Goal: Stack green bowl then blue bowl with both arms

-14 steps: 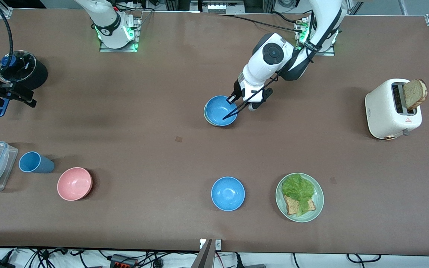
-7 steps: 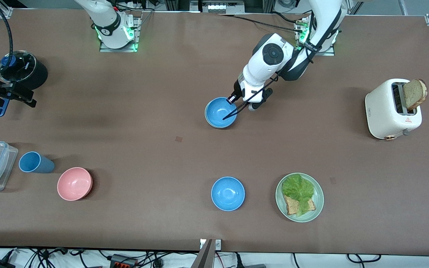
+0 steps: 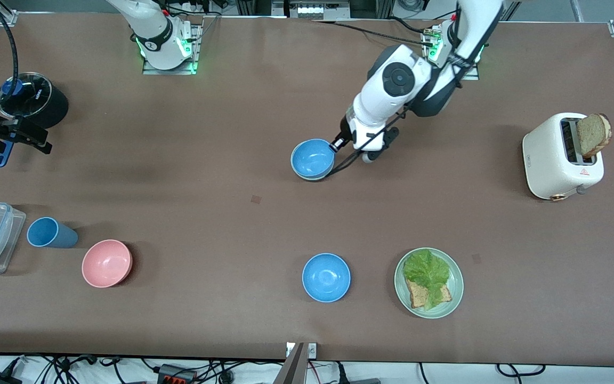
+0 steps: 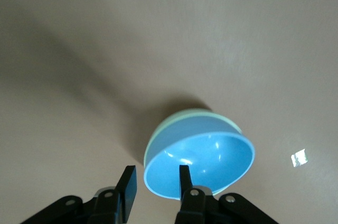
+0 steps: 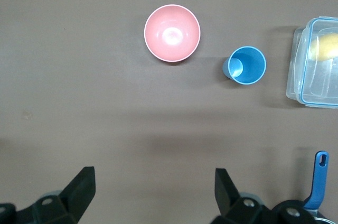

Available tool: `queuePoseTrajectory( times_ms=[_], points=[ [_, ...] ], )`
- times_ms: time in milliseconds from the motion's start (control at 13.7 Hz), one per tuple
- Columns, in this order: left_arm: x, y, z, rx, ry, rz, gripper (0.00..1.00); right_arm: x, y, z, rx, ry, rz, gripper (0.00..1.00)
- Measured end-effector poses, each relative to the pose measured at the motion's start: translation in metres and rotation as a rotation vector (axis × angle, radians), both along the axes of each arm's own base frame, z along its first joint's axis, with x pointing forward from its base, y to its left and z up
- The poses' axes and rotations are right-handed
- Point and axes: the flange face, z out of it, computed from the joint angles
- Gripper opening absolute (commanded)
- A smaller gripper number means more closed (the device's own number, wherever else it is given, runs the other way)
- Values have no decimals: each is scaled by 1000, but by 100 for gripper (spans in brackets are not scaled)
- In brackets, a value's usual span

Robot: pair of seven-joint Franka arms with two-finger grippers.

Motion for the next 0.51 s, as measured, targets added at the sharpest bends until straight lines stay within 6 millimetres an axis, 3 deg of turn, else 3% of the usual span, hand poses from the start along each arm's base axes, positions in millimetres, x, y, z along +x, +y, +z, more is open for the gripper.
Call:
queuePoseTrajectory(
  times_ms=[146,511],
  points=[
    [24,31,17,15,-7,-55,41,0,0,0,0,0,0,100],
    [69,108,35,14,-24,-215,44,0,0,0,0,-1,0,100]
  ],
)
